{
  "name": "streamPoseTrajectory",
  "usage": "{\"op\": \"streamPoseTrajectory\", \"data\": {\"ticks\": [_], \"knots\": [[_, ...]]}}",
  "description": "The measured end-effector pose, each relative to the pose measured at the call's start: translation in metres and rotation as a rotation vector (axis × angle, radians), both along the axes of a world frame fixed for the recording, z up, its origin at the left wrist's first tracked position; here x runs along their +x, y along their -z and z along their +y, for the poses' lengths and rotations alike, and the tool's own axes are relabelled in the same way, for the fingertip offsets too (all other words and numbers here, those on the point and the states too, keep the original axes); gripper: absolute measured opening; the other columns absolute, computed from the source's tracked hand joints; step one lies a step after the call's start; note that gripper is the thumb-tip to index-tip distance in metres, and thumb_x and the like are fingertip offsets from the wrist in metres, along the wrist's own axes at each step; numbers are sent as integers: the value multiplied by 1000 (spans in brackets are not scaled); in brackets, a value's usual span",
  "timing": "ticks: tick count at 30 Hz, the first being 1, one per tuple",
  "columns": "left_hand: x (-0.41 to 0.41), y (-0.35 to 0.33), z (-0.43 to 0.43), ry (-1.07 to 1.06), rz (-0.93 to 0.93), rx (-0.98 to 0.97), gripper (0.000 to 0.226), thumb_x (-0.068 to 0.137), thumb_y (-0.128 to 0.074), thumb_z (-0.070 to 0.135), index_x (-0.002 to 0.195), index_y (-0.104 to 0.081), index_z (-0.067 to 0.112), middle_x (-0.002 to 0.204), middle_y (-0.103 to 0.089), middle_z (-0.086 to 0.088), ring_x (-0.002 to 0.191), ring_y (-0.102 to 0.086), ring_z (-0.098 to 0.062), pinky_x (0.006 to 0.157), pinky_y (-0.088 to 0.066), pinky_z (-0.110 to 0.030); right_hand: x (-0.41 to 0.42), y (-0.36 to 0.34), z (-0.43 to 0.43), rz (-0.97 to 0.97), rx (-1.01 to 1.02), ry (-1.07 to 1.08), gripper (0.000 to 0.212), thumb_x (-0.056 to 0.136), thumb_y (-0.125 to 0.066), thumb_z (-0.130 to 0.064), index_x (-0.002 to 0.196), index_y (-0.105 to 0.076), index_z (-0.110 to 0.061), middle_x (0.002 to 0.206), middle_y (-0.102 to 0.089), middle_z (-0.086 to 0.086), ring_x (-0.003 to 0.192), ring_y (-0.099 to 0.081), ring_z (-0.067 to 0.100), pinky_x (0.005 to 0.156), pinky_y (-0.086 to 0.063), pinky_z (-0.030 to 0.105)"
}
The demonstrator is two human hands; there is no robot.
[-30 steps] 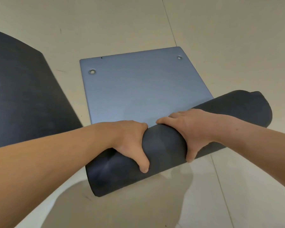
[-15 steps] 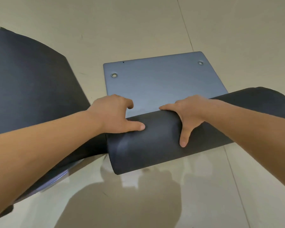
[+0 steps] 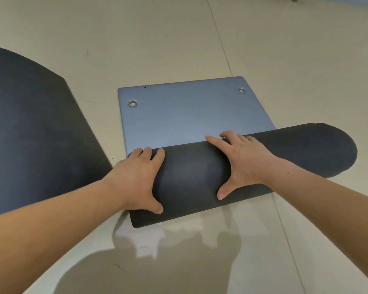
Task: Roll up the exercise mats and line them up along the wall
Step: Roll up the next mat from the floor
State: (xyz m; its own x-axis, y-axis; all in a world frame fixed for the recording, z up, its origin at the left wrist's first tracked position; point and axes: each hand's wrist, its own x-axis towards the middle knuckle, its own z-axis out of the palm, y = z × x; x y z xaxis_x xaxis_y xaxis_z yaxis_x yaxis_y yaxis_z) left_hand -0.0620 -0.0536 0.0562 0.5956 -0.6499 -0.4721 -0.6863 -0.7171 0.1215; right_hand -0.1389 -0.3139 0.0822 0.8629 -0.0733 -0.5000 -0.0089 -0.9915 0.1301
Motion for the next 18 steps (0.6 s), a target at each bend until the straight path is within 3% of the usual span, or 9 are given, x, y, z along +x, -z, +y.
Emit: {"op": "streamPoseTrajectory", "data": {"ticks": [3, 5, 7, 10, 13, 15, 18], "knots": [[22, -11, -4, -29, 70, 54, 134, 45, -78, 85, 154, -22, 30, 123, -50, 9, 115, -52, -21, 94, -55, -43, -21, 8, 2, -72, -112, -34, 162, 46, -75, -94, 164, 16, -31, 172, -7, 12, 161, -4, 36, 126, -17, 63], [27, -14, -10, -3, 48, 124, 131, 44, -75, 88, 151, -24, 31, 121, -51, 8, 113, -54, -23, 96, -52, -47, -26, 15, 5, -63, -168, -40, 164, 51, -80, -88, 162, 24, -26, 173, 1, 16, 161, 3, 40, 126, -15, 65], [21, -15, -20, 32, -46, 189, 130, 52, -73, 83, 155, -17, 25, 134, -46, 1, 125, -49, -26, 103, -45, -55, -20, 16, 4, -71, -175, -61, 162, 51, -81, -86, 163, 19, -26, 171, -7, 16, 159, -7, 39, 124, -20, 64], [-2, -12, -37, 113, -230, 185, 129, 70, -69, 70, 162, 5, 19, 161, -18, -16, 146, -31, -36, 113, -33, -64, 5, 9, -9, -52, -126, -95, 159, 42, -82, -87, 163, 6, -33, 162, -28, 8, 151, -29, 33, 118, -33, 59], [-16, -4, -46, 52, -224, 137, 139, 73, -68, 76, 162, 21, 18, 169, 1, -21, 157, -10, -42, 119, -28, -66, 39, -3, -16, 25, -67, -87, 157, 38, -85, -87, 161, 0, -40, 155, -38, 1, 142, -43, 28, 112, -42, 54], [-13, 6, -46, 2, -219, 137, 150, 69, -74, 79, 160, 28, 17, 171, 7, -21, 160, -1, -42, 121, -27, -65, 56, -9, -16, 70, -66, -73, 159, 39, -88, -85, 162, 2, -43, 157, -38, -2, 147, -39, 28, 113, -41, 56], [3, 17, -46, -5, -204, 160, 159, 63, -82, 77, 158, 31, 19, 171, 6, -20, 160, -3, -41, 121, -30, -63, 56, -8, -8, -1, -166, -145, 158, 45, -87, -84, 163, 10, -42, 167, -26, 5, 158, -19, 34, 121, -26, 65]]}}
